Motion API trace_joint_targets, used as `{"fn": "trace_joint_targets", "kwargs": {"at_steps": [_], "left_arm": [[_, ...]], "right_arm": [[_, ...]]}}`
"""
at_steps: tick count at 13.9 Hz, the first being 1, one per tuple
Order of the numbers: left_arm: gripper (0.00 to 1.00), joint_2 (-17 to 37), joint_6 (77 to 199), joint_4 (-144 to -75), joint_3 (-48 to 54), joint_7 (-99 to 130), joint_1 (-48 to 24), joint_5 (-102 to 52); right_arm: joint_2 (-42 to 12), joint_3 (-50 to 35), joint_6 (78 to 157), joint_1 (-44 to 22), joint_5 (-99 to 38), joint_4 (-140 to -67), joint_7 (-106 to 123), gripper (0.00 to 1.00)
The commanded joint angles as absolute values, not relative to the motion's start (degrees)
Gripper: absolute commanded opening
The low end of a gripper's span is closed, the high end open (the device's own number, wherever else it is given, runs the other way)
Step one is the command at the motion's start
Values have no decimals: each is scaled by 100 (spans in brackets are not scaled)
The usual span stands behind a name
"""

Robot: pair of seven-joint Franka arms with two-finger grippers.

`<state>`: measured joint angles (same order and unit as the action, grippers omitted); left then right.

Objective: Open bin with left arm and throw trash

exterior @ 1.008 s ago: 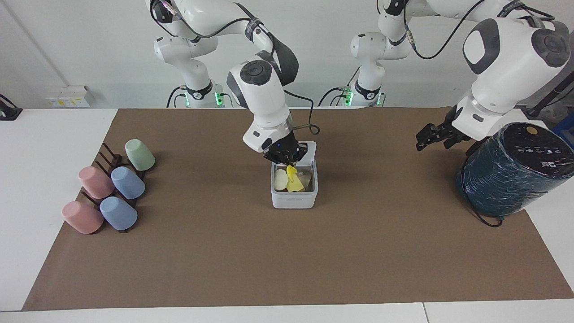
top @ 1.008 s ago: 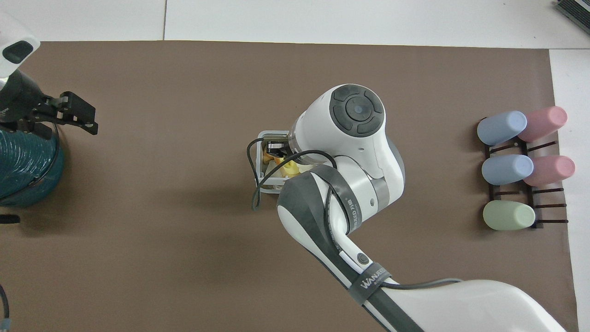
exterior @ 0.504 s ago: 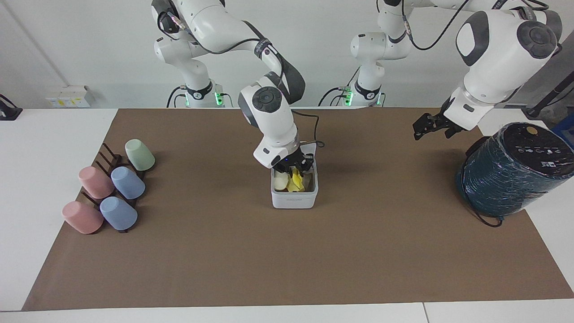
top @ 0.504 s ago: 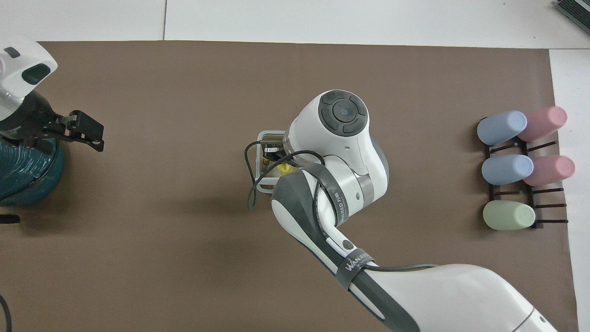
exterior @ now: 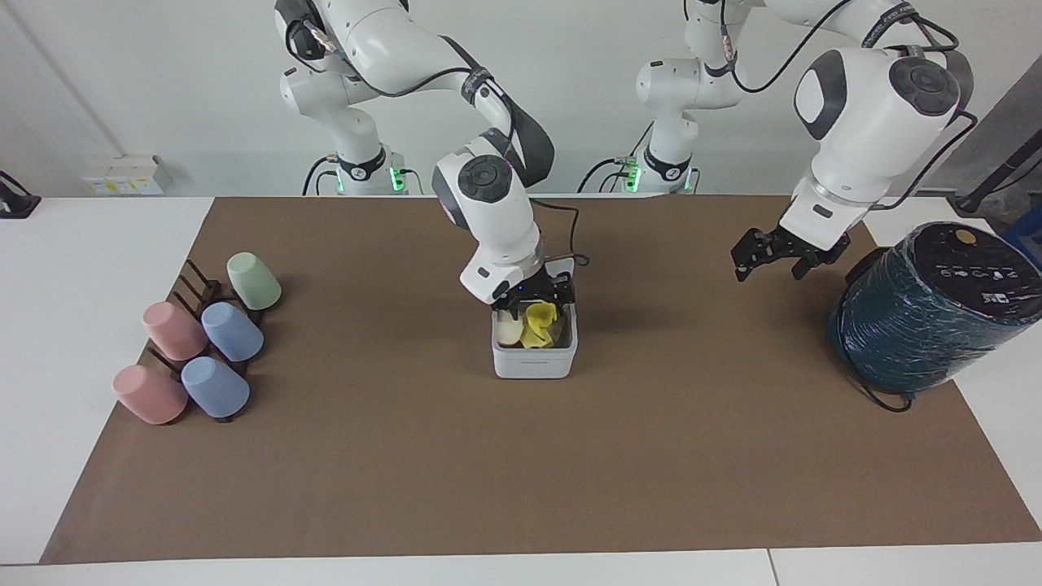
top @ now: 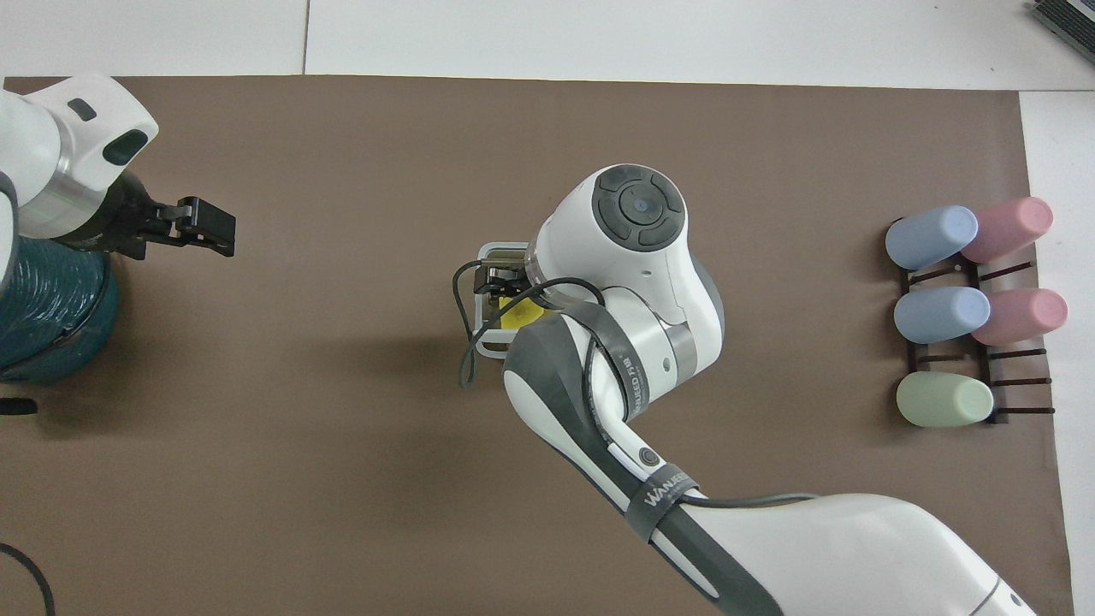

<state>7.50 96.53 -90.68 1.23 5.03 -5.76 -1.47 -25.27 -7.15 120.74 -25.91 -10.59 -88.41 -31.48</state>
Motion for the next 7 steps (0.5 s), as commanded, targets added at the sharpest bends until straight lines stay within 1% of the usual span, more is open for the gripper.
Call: {"fn": "trace_joint_targets", "kwargs": {"at_steps": [1, 4, 7], "left_arm": [[100, 457, 9809, -9395, 70, 440, -571, -53], [100, 457, 9791, -9352, 149, 431, -370, -44], [100, 483, 9695, -9247, 455, 431, -124, -35]], "right_arm": [[-2181, -721, 11865, -2453, -1178, -8842, -3225, 100], [-1829, -677, 11725, -2111, -968, -8842, -3112, 100], [-1592, -677, 11699, -1593, -12, -8859, -2665, 100]]}}
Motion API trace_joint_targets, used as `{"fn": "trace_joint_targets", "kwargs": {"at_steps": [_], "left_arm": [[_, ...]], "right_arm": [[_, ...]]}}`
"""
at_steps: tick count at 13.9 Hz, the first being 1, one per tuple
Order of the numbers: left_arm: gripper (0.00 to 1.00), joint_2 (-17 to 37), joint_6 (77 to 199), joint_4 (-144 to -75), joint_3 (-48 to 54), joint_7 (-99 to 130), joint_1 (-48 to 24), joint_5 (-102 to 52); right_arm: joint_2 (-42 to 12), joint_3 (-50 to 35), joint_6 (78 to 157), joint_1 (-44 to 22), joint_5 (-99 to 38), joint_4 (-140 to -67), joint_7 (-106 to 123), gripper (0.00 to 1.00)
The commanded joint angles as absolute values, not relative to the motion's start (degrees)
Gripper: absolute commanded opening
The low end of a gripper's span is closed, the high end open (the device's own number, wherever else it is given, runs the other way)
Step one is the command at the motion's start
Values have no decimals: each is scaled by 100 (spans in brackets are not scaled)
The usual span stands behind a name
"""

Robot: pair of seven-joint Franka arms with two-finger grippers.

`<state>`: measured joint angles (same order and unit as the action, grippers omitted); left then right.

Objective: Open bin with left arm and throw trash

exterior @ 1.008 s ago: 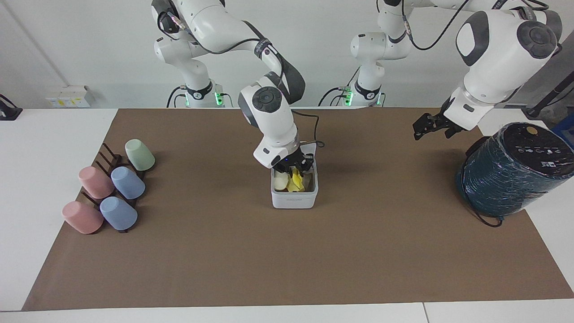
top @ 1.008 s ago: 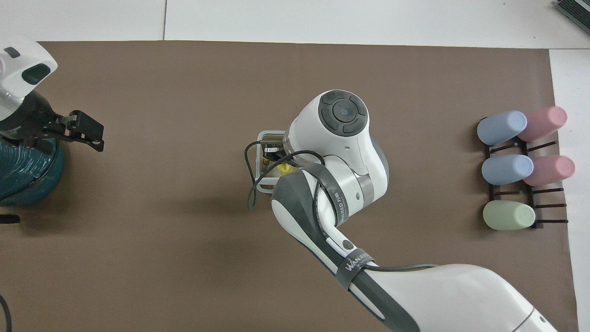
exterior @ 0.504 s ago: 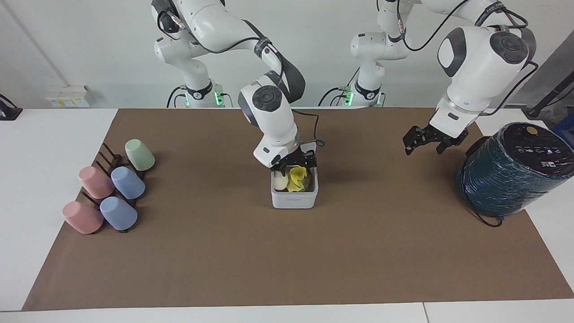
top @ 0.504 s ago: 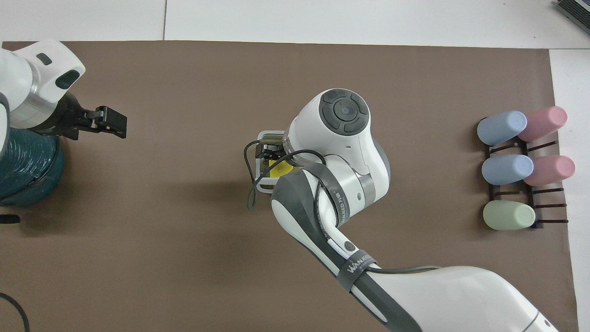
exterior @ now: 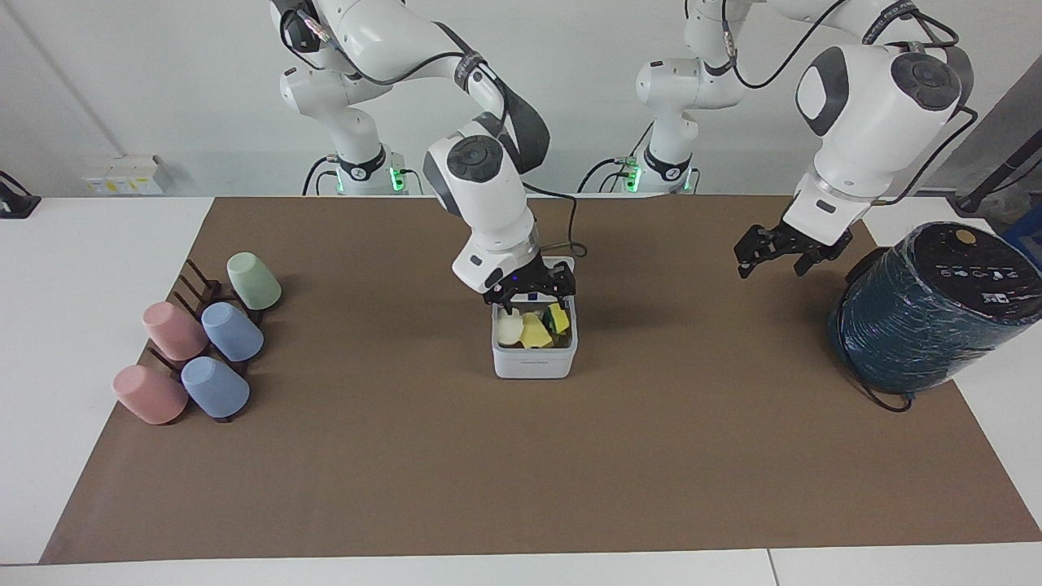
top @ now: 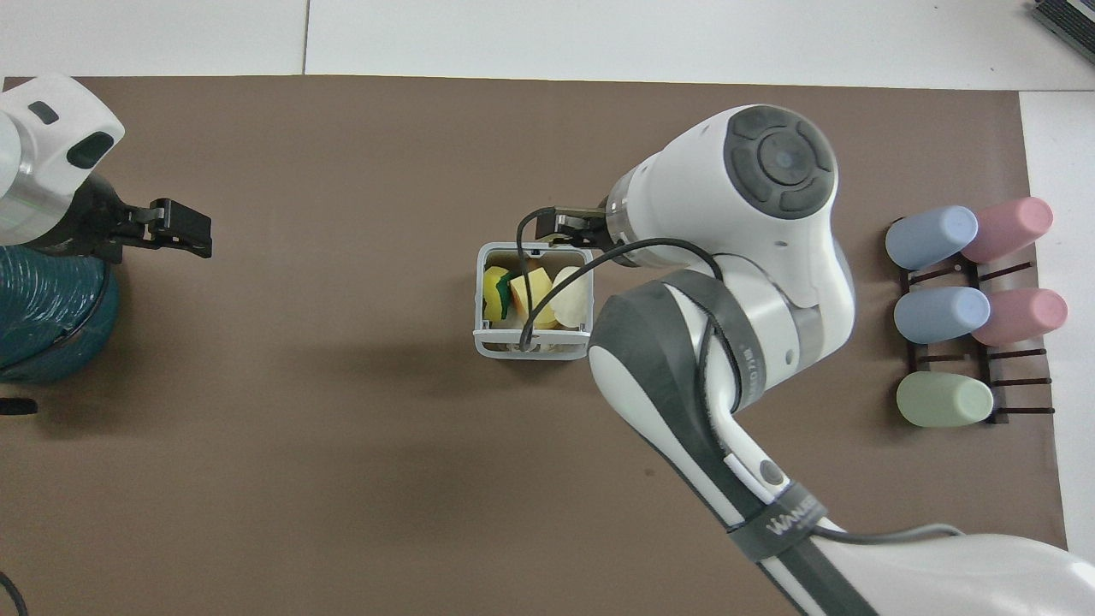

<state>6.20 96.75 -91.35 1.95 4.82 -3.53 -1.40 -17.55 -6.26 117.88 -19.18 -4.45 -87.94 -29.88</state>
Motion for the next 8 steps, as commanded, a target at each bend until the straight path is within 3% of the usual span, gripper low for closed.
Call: {"fn": "trace_joint_targets", "kwargs": {"at_steps": [1, 8], "left_arm": [[100, 536, 9677, -9107, 614, 431, -1, -35], [100, 492, 9747, -9210, 624, 439, -79, -53]], "right_arm": [[-1504, -677, 11646, -1426, 287, -8885, -2454, 100], [-836, -694, 10487, -142, 431, -8903, -1205, 100]]}}
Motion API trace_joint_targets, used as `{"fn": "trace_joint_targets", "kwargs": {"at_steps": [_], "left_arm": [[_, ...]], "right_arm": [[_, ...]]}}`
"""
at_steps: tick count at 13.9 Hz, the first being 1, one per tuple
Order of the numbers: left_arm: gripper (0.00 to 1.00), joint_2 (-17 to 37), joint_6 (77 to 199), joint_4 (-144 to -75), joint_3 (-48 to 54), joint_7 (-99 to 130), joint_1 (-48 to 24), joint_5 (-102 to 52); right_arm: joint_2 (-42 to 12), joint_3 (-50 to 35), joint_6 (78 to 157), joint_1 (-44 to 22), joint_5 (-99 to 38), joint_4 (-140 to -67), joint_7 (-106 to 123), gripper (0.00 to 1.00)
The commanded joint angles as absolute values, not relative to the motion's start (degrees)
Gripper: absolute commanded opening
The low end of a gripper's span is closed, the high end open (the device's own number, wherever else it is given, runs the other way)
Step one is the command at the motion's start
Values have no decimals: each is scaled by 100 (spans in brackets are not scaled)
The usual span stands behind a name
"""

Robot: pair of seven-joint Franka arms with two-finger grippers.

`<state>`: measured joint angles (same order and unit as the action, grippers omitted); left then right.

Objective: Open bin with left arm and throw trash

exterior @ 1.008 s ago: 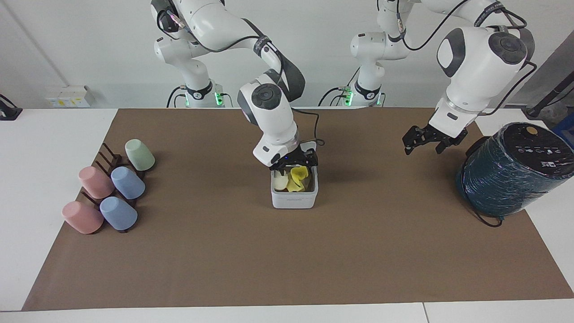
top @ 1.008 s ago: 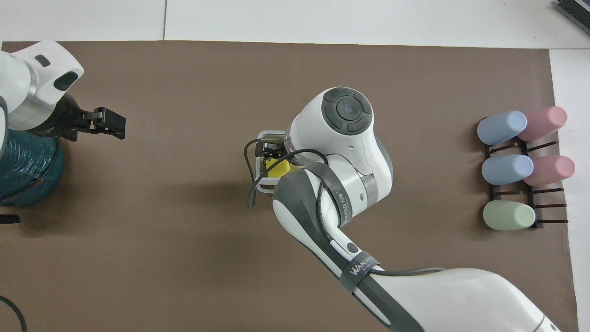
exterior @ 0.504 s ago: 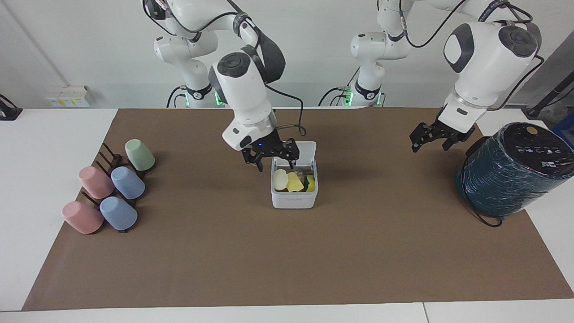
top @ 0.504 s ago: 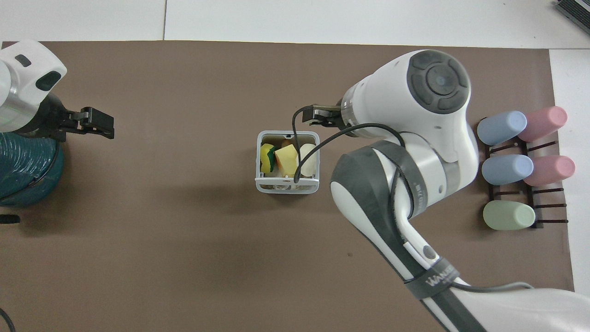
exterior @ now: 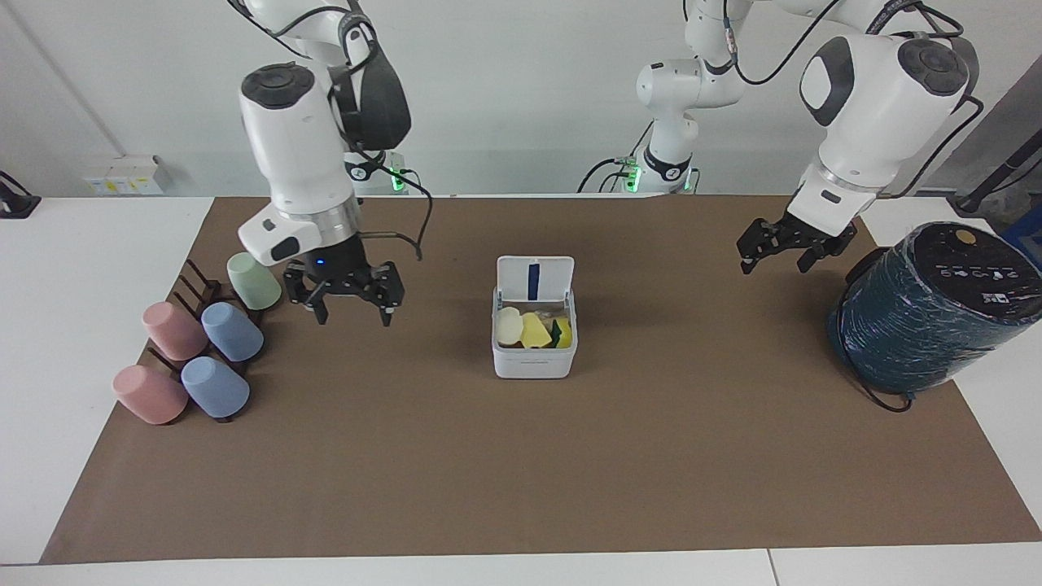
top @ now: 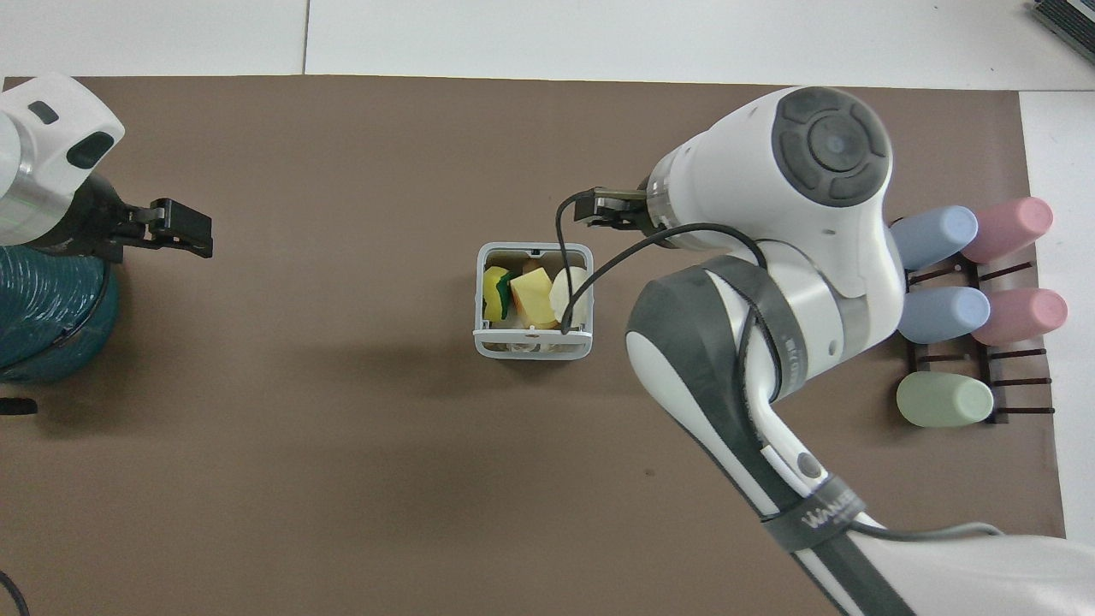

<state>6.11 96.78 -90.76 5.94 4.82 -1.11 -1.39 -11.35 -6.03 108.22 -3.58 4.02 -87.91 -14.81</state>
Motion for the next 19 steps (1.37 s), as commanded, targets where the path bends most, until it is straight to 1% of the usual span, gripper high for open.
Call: {"fn": "trace_joint_targets", "kwargs": {"at_steps": [1, 4, 6, 8, 9, 10, 12, 13, 15, 17, 19], "left_arm": [[100, 475, 9738, -9237, 633, 439, -62, -53], [100, 466, 9694, -9272, 624, 457, -26, -53], [100, 466, 9738, -9272, 624, 457, -18, -53], [100, 466, 9721, -9272, 598, 466, 17, -61], [100, 466, 9721, -9264, 598, 466, 18, -53], [100, 466, 9695, -9272, 606, 466, 18, -53], [100, 466, 9694, -9264, 606, 466, 0, -53], [100, 466, 9694, -9264, 606, 466, 0, -53], [100, 466, 9694, -9264, 606, 466, 17, -61], [100, 466, 9694, -9272, 598, 466, 18, -62], [100, 466, 9694, -9264, 606, 466, 9, -53]], "right_arm": [[-722, -694, 10346, -28, 413, -8903, -1108, 100], [-388, -660, 9828, 324, 352, -8903, -477, 100], [-194, -275, 9363, 255, 334, -8903, -160, 100], [-71, -80, 8975, 237, 238, -8903, 209, 100], [8, 69, 8800, 229, 220, -9016, 385, 100], [139, 114, 8824, 133, 202, -9270, 361, 100], [377, 359, 9515, -201, 211, -9876, 343, 100], [361, 360, 9640, -237, 211, -9879, 378, 100], [247, 352, 9362, -167, 211, -9608, 422, 100], [185, 325, 8862, -176, 202, -9335, 413, 100], [202, 316, 8684, -228, 141, -9351, 413, 100]]}}
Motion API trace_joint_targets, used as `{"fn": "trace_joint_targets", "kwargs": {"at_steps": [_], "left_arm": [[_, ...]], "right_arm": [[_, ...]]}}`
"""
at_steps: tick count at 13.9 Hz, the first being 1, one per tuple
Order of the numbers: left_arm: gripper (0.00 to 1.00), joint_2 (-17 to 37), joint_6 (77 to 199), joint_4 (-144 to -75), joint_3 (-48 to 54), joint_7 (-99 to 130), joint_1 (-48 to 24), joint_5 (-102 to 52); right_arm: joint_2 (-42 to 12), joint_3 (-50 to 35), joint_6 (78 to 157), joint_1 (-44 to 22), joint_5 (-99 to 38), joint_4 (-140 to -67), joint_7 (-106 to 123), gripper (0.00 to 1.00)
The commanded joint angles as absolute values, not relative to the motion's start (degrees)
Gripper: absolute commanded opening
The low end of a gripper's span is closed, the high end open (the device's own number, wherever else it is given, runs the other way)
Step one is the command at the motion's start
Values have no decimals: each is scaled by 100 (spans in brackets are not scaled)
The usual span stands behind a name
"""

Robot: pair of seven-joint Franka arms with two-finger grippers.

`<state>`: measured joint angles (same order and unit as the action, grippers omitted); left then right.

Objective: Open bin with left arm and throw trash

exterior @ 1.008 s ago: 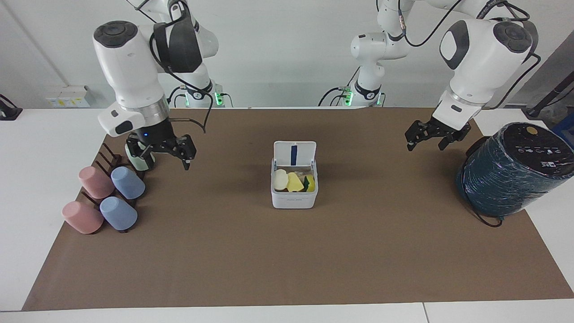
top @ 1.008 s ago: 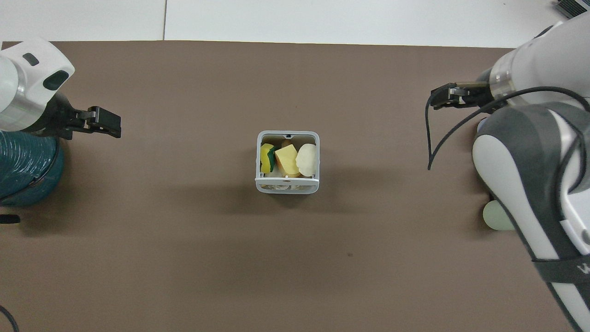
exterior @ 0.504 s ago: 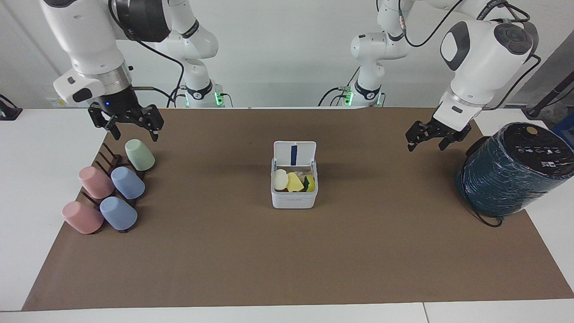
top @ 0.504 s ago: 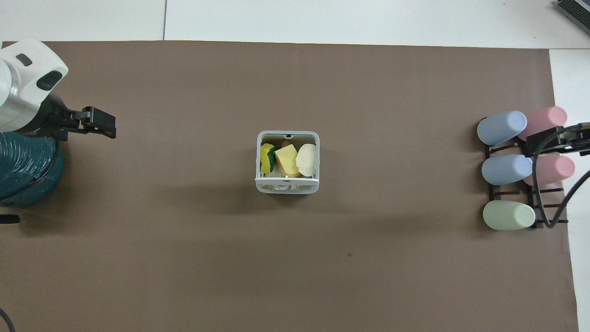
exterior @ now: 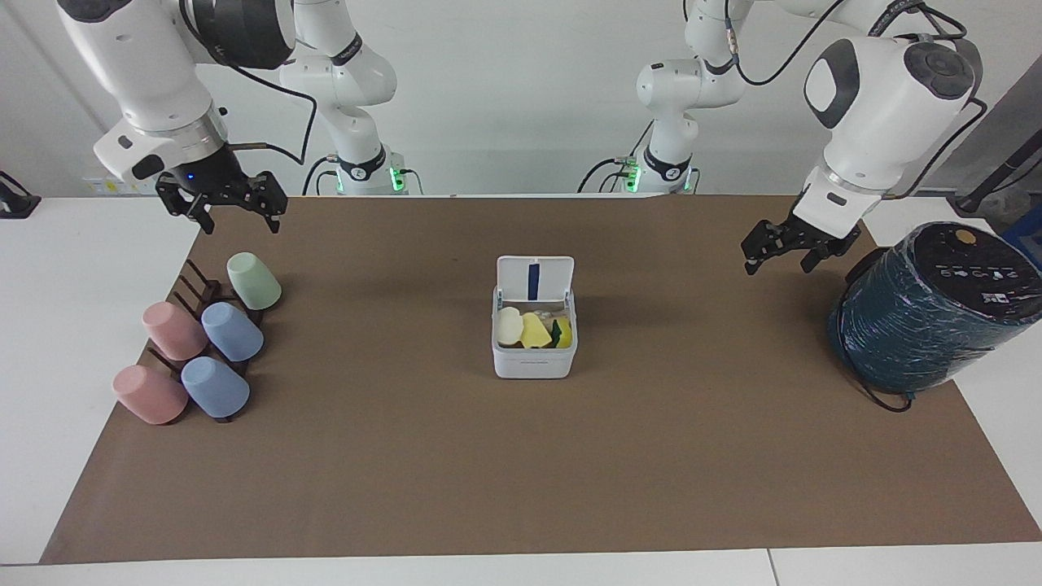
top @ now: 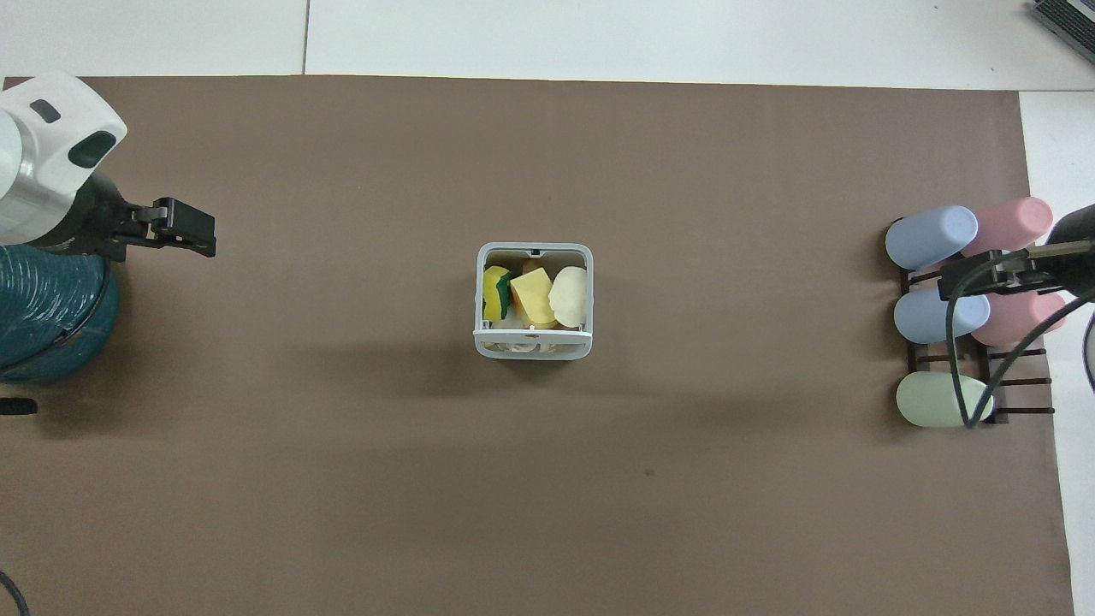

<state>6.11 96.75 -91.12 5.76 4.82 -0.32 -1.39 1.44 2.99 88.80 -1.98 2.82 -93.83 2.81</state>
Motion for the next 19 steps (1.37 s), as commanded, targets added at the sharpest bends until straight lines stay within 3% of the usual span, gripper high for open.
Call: {"fn": "trace_joint_targets", "kwargs": {"at_steps": [1, 19], "left_arm": [[100, 466, 9694, -9264, 606, 466, 9, -53], [100, 466, 9791, -9255, 598, 457, 18, -53]], "right_arm": [[202, 308, 8588, -229, 62, -9343, 430, 100], [246, 290, 8789, -255, 70, -9422, -18, 100]]}}
